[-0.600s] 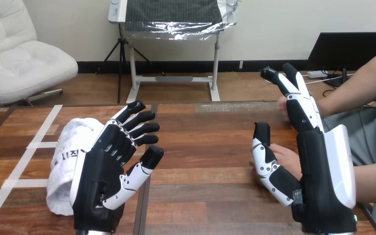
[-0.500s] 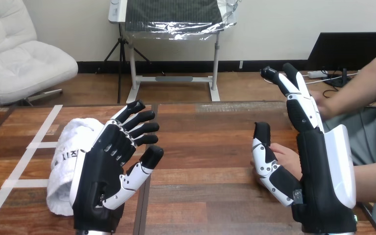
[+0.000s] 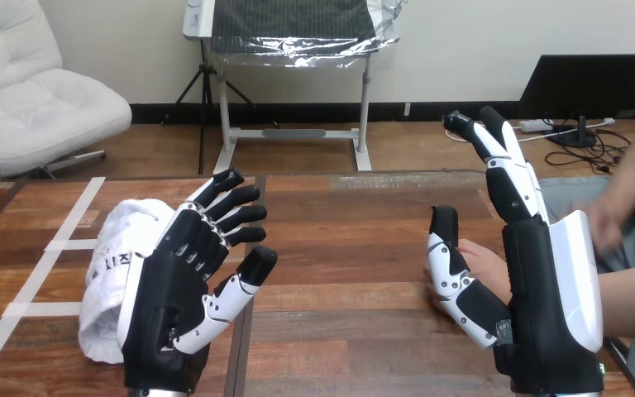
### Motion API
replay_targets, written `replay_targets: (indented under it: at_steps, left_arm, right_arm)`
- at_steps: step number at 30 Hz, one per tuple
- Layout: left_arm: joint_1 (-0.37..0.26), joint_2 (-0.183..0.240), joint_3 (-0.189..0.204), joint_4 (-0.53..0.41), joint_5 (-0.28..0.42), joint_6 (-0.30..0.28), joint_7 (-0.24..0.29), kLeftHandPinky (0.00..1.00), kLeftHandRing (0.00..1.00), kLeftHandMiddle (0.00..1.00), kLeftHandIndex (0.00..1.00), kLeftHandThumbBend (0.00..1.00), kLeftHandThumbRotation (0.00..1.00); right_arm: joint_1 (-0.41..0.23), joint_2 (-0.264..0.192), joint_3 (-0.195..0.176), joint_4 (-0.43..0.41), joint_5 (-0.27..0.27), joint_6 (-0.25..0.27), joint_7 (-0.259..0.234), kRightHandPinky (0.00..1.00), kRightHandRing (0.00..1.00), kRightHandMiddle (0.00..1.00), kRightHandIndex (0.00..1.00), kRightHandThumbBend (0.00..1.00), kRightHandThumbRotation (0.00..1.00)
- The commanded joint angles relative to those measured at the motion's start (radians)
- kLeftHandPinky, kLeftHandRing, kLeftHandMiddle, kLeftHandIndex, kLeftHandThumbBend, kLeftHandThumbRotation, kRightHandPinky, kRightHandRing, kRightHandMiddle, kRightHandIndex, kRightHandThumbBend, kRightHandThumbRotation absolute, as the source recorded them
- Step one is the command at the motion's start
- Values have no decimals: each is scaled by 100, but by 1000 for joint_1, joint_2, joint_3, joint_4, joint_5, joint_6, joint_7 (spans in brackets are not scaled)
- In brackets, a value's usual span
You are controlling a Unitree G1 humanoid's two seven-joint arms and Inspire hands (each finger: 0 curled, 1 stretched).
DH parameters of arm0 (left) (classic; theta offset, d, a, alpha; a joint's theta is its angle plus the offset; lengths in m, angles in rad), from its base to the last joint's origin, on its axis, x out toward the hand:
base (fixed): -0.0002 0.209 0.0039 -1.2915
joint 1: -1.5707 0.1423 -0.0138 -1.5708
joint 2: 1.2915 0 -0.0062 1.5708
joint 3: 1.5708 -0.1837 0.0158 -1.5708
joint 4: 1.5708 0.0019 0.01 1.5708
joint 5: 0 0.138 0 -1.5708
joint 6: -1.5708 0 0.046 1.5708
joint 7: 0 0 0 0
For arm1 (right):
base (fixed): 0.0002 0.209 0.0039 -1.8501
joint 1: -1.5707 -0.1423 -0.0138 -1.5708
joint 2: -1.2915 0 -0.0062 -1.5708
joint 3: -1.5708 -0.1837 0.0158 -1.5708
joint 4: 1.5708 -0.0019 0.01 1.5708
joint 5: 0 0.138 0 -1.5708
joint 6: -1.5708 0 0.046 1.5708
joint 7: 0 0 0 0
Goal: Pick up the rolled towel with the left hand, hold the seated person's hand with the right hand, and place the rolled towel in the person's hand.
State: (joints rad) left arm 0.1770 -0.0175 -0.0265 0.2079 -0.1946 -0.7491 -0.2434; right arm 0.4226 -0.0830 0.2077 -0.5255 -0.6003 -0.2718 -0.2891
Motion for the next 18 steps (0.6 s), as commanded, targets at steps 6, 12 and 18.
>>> replay_targets:
  at_steps: [6, 12, 18]
  left_arm:
    - [-43, -5, 0, -30, 8, -33, -4, 66, 72, 76, 80, 67, 33]
    - [-43, -4, -1, -28, 6, -35, -6, 65, 71, 76, 80, 66, 33]
    - [-43, -5, -1, -29, 3, -35, -6, 65, 70, 76, 80, 66, 33]
  right_arm:
    - [-41, 25, -8, -27, 7, -1, 0, 100, 97, 99, 89, 0, 0]
    - [-42, 25, -7, -27, 1, -2, -2, 100, 97, 99, 89, 0, 0]
    - [-42, 25, -7, -27, 3, -1, 0, 100, 97, 99, 89, 0, 0]
